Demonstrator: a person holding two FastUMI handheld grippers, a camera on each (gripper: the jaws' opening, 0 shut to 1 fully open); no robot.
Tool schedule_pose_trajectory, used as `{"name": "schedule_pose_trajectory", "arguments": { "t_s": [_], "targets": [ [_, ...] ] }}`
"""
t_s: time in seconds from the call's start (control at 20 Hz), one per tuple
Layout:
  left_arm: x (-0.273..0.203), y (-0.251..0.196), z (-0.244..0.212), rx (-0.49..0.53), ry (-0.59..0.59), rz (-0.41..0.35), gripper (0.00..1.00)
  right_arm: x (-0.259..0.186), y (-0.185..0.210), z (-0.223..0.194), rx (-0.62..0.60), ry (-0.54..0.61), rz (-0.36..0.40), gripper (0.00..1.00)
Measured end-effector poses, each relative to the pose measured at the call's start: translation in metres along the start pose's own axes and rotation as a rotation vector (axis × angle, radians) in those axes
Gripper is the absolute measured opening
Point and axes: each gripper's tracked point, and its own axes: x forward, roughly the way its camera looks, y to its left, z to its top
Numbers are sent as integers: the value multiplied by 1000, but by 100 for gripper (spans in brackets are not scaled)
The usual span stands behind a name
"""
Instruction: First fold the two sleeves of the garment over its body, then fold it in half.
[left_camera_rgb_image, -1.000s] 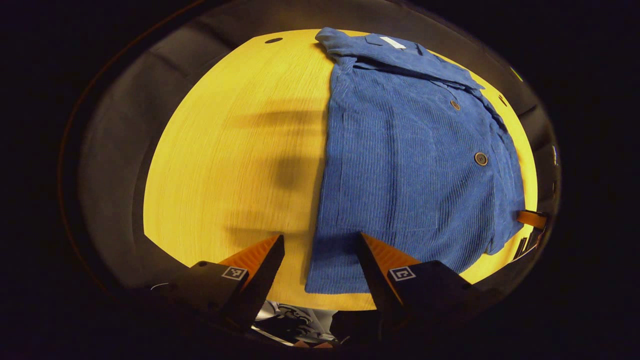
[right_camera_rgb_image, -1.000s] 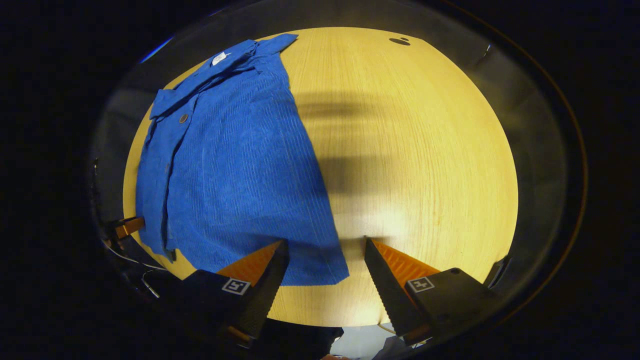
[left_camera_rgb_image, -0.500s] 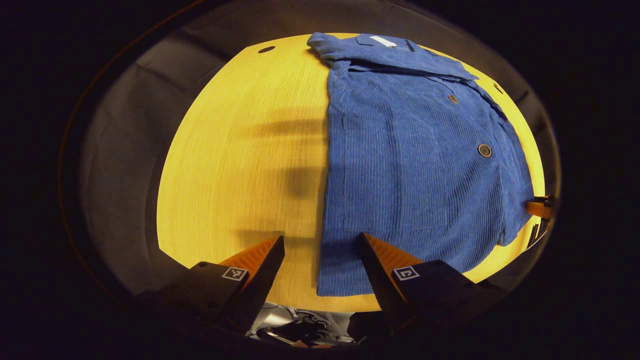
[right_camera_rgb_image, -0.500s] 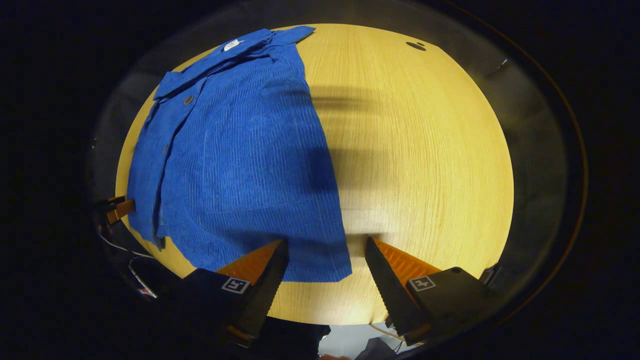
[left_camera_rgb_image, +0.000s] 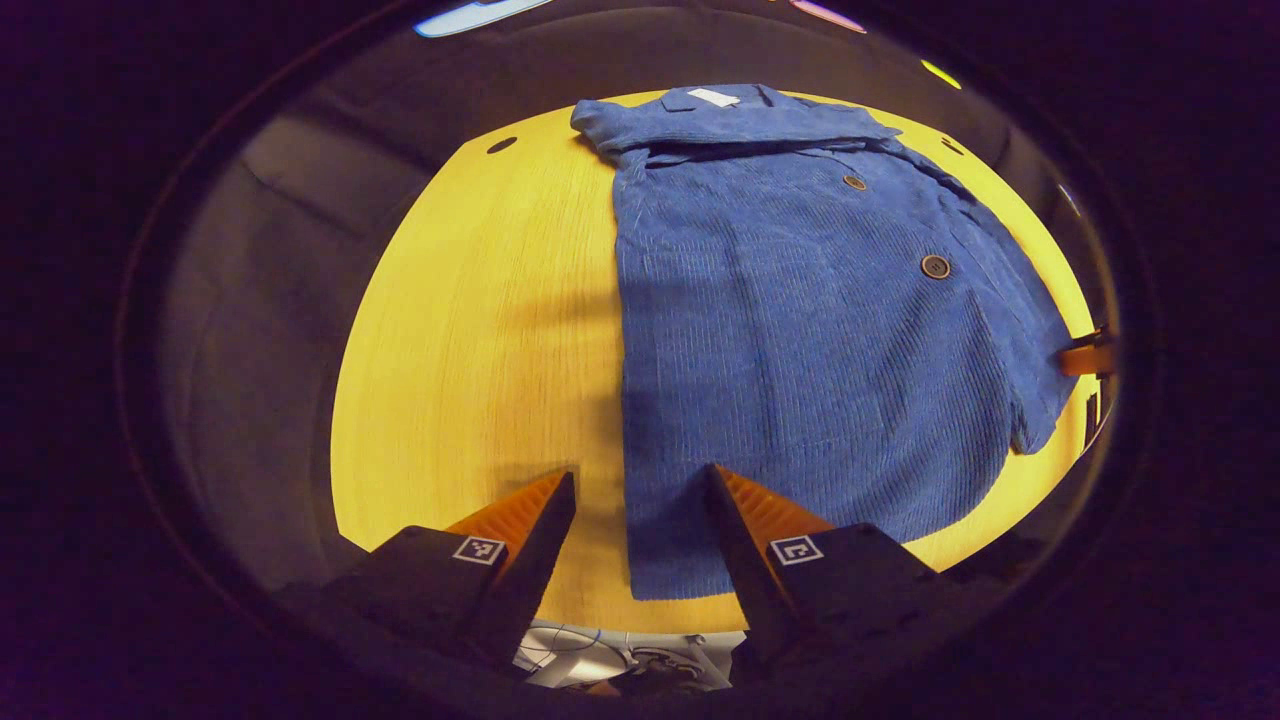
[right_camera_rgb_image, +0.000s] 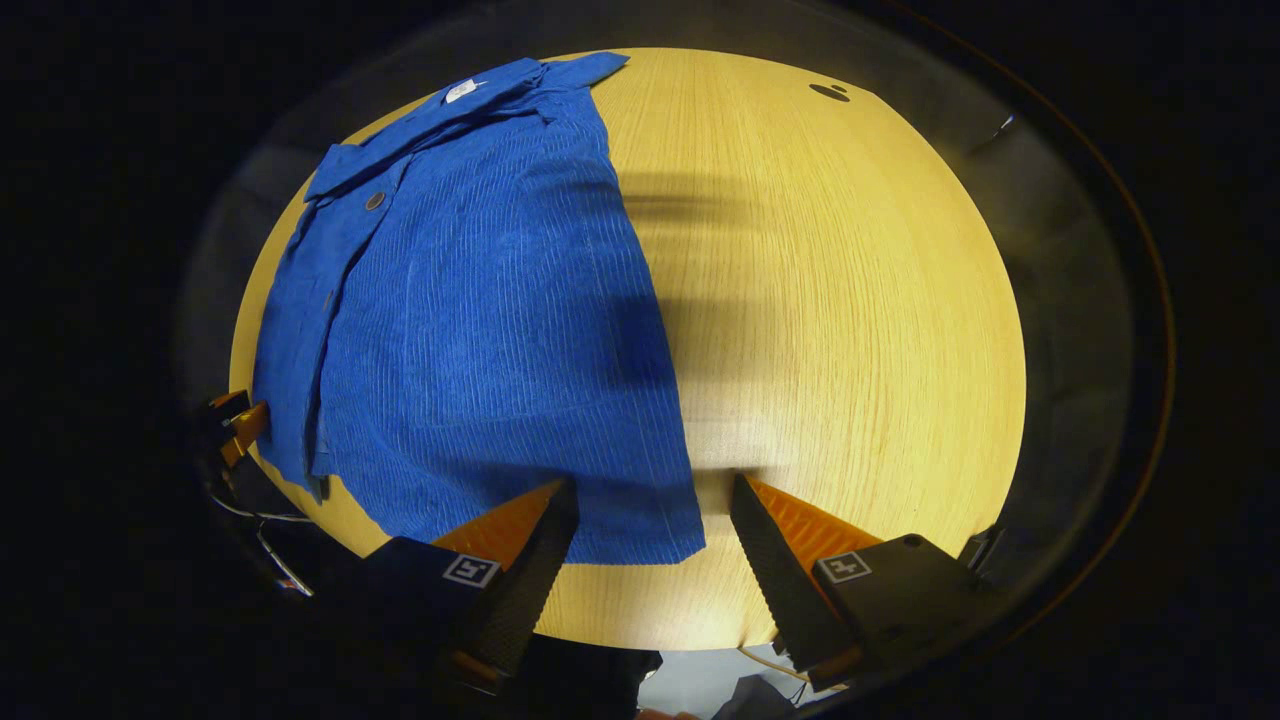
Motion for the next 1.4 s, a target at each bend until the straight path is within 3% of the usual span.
{"name": "schedule_pose_trajectory", "arguments": {
  "t_s": [0.1, 0.15, 0.2, 0.3, 0.35, 0.4, 0.45, 0.5, 0.55, 0.65, 0.7, 0.75, 0.9, 1.0, 1.15, 1.4],
  "targets": [
    [0, -4, 1, -16, 25, -68, 72, 0, 1, 0, 0, 4, 0, 99],
    [1, -7, 2, -26, 34, -103, 74, 0, 1, 0, -1, 4, 0, 99],
    [2, -8, 2, -43, 42, -134, 58, 0, 1, 0, -1, 3, -1, 99],
    [1, -8, 2, -51, 48, -146, 49, -1, 2, 0, -5, -2, 2, 99],
    [2, -8, 3, -34, 51, -142, 49, 0, 4, -1, -12, -3, 2, 99],
    [1, -12, 5, -26, 46, -157, 49, 0, 6, -1, -18, -2, 3, 82],
    [5, -13, 3, -34, 47, -147, 49, 0, 8, -2, -30, 0, 5, 97],
    [2, -13, 6, -37, 45, -147, 31, 0, 12, -2, -29, -2, 8, 79],
    [2, -12, 5, -38, 50, -147, 31, 0, 18, -2, -39, -5, 15, 75],
    [1, -14, 9, -50, 37, -174, 30, 0, 30, -2, -37, -24, 28, 45],
    [3, -16, 7, -87, 36, -177, 16, -2, 38, -3, -21, -34, 52, 29],
    [1, -16, 8, -108, 35, -180, 1, 1, 43, -4, -9, -35, 67, 22],
    [-3, -23, 5, -116, 83, -219, 0, 2, 50, -7, 51, -2, 118, 3],
    [-6, -34, 6, -142, 116, -297, 0, -2, 51, -5, 83, 5, 139, 3],
    [-15, -34, 15, -209, 145, -356, 0, -15, 55, 8, 109, -5, 179, 3],
    [-49, -27, 47, -235, 61, -455, 0, -53, 74, 71, 149, -111, 243, 2]
  ]
}}
